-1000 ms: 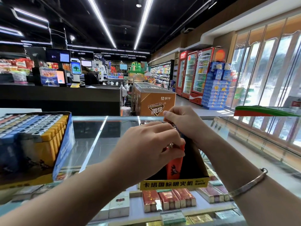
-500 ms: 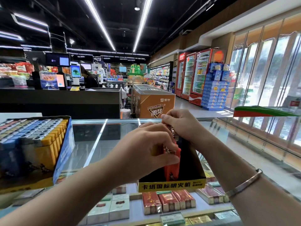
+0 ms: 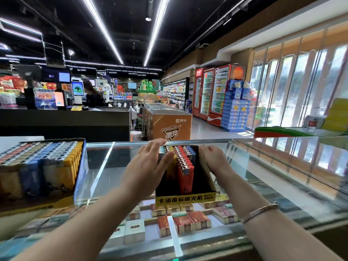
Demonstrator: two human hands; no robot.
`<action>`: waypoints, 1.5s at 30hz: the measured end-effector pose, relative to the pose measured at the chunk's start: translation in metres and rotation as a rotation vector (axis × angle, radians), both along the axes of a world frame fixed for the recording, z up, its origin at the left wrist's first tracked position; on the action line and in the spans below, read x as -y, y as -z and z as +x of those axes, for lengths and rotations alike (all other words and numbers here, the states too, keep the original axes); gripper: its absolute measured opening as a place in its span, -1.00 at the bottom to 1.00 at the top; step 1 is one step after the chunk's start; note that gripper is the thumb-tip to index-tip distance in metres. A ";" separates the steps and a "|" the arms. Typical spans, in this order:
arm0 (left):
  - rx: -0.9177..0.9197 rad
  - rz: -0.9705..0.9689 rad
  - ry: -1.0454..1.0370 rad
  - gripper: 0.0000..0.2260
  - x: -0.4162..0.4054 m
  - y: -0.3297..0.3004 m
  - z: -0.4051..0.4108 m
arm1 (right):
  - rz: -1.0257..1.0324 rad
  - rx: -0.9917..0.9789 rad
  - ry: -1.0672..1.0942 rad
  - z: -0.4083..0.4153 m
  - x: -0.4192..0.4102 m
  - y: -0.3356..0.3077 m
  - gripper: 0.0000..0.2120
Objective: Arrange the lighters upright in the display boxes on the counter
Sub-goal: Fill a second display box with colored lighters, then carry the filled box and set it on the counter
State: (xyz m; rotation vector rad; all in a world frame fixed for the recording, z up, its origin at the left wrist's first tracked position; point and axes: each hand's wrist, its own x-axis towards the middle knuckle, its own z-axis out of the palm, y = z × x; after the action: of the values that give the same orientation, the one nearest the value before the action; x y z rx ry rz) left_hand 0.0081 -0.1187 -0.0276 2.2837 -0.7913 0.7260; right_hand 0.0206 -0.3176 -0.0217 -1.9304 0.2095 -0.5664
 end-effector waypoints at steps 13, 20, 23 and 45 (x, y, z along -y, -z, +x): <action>-0.684 -0.212 -0.012 -0.62 0.005 0.016 -0.011 | -0.002 -0.224 -0.086 -0.014 -0.016 0.014 -0.84; -0.708 -0.235 -0.061 -0.65 0.025 0.013 0.031 | -0.145 -0.300 -0.113 0.022 0.002 0.007 -0.71; -0.727 -0.259 -0.038 -0.66 0.040 0.012 0.058 | -0.173 -0.282 -0.083 0.042 0.013 0.005 -0.75; -0.743 -0.375 -0.315 -0.67 0.147 0.003 0.115 | -0.300 -0.382 -0.054 0.085 0.098 0.000 -0.57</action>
State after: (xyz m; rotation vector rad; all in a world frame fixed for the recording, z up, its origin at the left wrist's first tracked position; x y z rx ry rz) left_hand 0.1228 -0.2652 -0.0310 2.0999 0.0497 0.0925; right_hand 0.1057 -0.4159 -0.0216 -2.3209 0.3286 -0.1940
